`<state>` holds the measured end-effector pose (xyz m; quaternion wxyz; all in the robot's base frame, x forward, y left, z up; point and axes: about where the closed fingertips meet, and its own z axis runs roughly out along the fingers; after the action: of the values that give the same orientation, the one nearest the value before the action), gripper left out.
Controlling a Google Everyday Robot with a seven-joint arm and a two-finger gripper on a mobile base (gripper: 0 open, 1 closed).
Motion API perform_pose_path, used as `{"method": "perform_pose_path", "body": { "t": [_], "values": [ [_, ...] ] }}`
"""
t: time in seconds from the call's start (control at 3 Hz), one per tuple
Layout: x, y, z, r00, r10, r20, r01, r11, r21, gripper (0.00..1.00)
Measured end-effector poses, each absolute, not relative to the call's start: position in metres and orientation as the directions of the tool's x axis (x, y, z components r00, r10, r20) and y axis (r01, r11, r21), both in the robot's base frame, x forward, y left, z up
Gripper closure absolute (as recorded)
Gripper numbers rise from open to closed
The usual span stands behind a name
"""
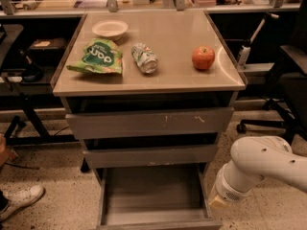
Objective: Close bottom drawer
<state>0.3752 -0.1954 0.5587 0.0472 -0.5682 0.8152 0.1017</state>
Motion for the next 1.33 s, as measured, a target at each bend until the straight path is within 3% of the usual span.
{"method": "perform_pose_path", "body": {
  "t": [1.0, 1.33],
  "values": [
    [0.31, -0.214, 0.365, -0.543, -0.832, -0.114, -0.805, 0.477, 0.351, 1.0],
    [0.31, -0.214, 0.364, -0.543, -0.832, -0.114, -0.805, 0.477, 0.351, 1.0]
  ]
}}
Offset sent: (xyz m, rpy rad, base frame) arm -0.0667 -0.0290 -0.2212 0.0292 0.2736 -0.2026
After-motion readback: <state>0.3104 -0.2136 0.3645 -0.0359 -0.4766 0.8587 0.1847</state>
